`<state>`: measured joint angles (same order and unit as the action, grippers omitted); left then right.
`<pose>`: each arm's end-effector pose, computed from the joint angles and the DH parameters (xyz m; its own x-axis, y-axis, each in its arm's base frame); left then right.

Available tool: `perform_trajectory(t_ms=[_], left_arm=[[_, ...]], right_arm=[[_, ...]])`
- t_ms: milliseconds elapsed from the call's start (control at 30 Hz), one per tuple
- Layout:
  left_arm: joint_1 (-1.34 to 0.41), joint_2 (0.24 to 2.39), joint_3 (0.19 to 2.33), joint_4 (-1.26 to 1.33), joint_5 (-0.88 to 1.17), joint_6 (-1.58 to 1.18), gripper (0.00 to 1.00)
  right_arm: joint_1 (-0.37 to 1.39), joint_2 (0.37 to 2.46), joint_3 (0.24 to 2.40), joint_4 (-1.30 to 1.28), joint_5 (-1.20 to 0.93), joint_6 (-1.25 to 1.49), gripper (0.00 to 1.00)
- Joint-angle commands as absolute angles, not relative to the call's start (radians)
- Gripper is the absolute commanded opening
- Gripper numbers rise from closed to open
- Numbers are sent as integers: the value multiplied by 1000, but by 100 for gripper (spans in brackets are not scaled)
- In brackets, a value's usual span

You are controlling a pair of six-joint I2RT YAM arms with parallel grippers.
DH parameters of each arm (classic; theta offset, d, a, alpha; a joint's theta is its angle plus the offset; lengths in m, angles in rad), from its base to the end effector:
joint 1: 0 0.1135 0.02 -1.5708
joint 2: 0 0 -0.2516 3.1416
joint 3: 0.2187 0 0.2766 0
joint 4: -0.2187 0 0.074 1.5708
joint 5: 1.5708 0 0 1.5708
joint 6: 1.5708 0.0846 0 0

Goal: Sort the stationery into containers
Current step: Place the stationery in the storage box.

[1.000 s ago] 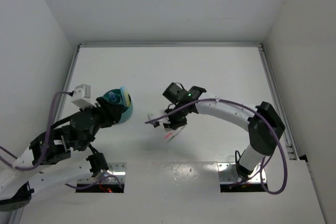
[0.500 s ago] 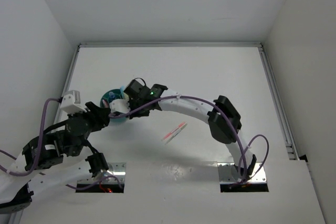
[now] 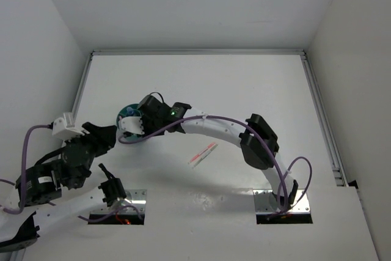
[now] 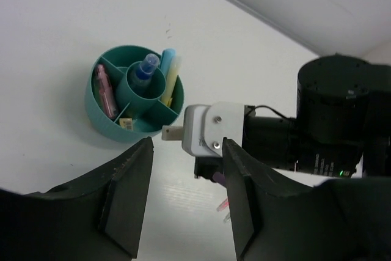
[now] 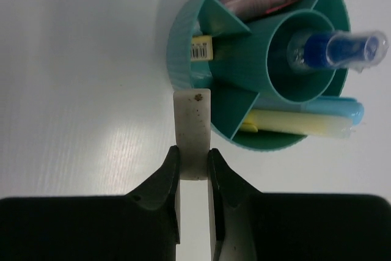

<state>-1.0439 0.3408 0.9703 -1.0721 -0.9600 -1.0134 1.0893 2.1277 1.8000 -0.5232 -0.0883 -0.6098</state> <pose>0.0984 -0.0313 0.3526 -0.2187 -0.5919 -0.7758 -0.1174 0.8052 -0.5813 0.2399 0.4752 0.1780 0.2356 -0.7810 -0.5784 -0.9452 -0.0457 -0.3232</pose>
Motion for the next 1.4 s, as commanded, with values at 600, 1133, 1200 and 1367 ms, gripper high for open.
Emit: perform_trajectory(t_ms=[600,1133,1200,1367], left_arm=[[-1045,229,1025,-1255,-1114,-1224,55],[-1045,198,1014,-1264,-1104,-1233,55],[-1045,198,1014,-1264,-1104,-1233,55],[-1045,189,1014,-1264,-1104,-1233,55]], right_arm=[[1126,2121,1752,-239,-6,-710,0],[1135,2158,1743,-230,-18,-710,3],[1135,2168,1743,-221,-18,-710,4],[1135,2168,1743,-212,-18,-710,25]])
